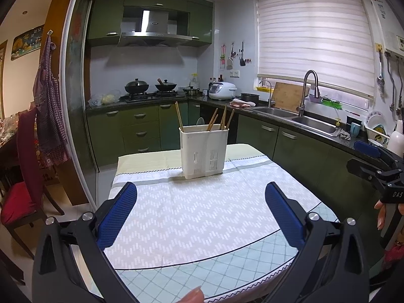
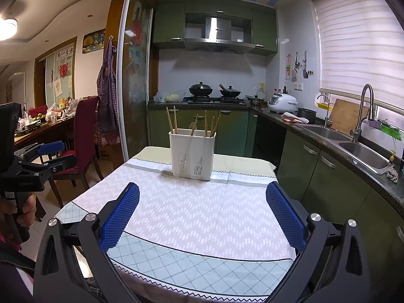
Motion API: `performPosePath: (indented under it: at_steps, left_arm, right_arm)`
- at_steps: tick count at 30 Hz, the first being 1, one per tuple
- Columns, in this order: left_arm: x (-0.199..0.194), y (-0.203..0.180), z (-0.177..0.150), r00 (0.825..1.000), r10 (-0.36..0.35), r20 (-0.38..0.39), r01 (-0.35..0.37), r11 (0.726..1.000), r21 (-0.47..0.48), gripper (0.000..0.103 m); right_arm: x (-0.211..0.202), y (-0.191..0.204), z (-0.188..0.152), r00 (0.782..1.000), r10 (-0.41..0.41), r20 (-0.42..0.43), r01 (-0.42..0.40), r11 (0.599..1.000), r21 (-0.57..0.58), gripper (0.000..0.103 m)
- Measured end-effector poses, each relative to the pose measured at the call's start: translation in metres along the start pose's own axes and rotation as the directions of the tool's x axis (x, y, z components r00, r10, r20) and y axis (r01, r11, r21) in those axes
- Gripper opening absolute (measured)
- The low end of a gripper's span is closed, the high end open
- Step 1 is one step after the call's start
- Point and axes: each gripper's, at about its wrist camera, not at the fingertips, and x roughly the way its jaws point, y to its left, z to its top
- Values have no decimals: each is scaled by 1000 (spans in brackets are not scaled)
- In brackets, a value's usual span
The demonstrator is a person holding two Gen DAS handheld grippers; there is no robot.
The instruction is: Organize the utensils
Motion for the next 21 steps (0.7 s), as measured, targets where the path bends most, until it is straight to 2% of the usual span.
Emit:
performPosePath:
  at_steps: [14, 21]
  left_arm:
    - [-1, 7, 1, 1000, -3, 1, 3, 1000, -20, 97]
    - [-2, 7, 0, 1000, 26, 3, -26, 1000, -10, 97]
  right_arm:
    - [2, 0, -2, 1000, 1, -3, -1, 1000, -3, 99]
    - [4, -1, -4, 1000, 4, -6, -4, 1000, -3, 99]
